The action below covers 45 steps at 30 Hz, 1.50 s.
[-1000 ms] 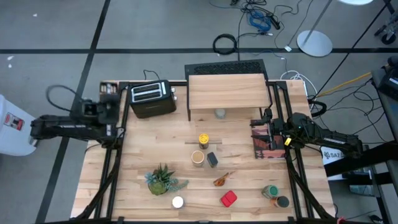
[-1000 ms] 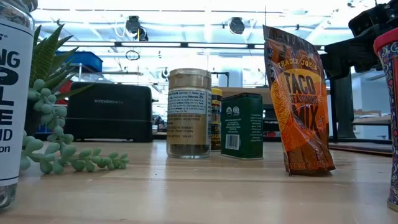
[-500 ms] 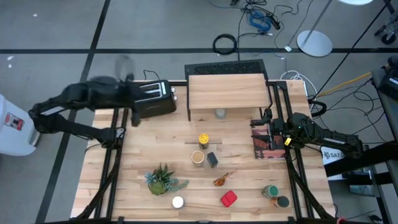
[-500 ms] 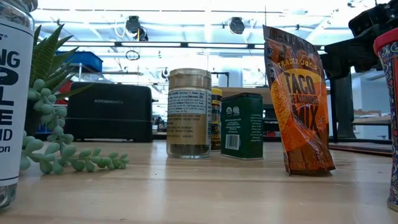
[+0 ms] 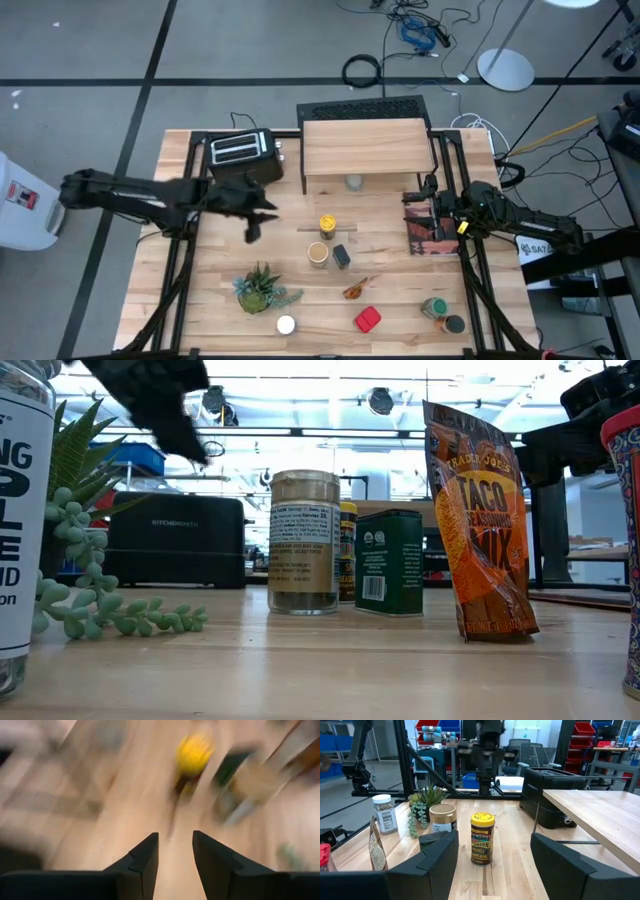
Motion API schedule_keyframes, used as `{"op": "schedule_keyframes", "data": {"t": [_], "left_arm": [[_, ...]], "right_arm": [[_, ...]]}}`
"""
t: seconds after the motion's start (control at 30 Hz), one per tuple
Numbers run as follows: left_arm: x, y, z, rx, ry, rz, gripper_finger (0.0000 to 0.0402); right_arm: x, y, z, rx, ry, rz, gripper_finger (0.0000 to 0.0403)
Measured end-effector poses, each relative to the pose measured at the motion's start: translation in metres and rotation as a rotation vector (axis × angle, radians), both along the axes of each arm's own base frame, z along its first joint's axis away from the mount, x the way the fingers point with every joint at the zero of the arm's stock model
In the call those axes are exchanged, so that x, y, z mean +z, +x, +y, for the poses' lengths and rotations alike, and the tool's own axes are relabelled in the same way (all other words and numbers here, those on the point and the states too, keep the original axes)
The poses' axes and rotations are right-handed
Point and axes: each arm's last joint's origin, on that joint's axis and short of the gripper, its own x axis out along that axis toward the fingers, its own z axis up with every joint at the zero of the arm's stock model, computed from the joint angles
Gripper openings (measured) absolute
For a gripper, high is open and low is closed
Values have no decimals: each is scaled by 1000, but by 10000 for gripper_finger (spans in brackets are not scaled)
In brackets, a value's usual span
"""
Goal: Shelf spices
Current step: Put the brown seasoning bag on the shelf
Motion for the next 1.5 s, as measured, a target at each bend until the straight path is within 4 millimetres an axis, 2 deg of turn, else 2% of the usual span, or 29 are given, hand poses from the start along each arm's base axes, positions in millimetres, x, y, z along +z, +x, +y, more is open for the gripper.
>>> {"op": "schedule_keyframes", "data": {"t": [0.13, 0.2, 0.3, 0.43, 0.5, 0.57, 0.67, 0.73, 0.8, 0.9, 1.07, 1.17, 1.33, 1.5], "left_arm": [[5, 15, 0, -56, 125, -574, 128], [25, 12, 2, -38, 213, -866, 128], [63, -3, 5, 16, 331, -1236, 128], [106, -27, 3, -21, 469, -1490, 128], [126, -36, 2, -30, 512, -1479, 128], [144, -41, 2, -43, 546, -1374, 128], [169, -46, 4, -46, 566, -1118, 128], [182, -49, 7, 11, 567, -926, 128], [188, -51, 10, 68, 550, -731, 128], [181, -54, 14, 129, 471, -424, 128], [134, -53, 17, 184, 252, 41, 128], [105, -49, 16, 211, 137, 212, 128], [53, -24, 12, 164, 13, 251, 128], [3, 7, 10, 123, -1, 40, 128]], "right_arm": [[0, 0, 0, 0, 0, 0, 236], [0, 0, 0, 0, 0, 1, 236], [0, 0, 0, 0, 0, 0, 236], [0, 0, 0, 0, 0, 0, 236], [0, 0, 0, 0, 0, 1, 236], [0, 0, 0, 0, 0, 0, 236], [0, 0, 0, 0, 0, 0, 236], [0, 0, 0, 0, 0, 0, 236], [0, 0, 0, 0, 0, 0, 236], [0, 0, 0, 0, 0, 0, 236], [0, 0, 0, 0, 0, 0, 236], [0, 0, 0, 0, 0, 0, 236], [0, 0, 0, 0, 0, 0, 236], [0, 0, 0, 0, 0, 0, 236]]}}
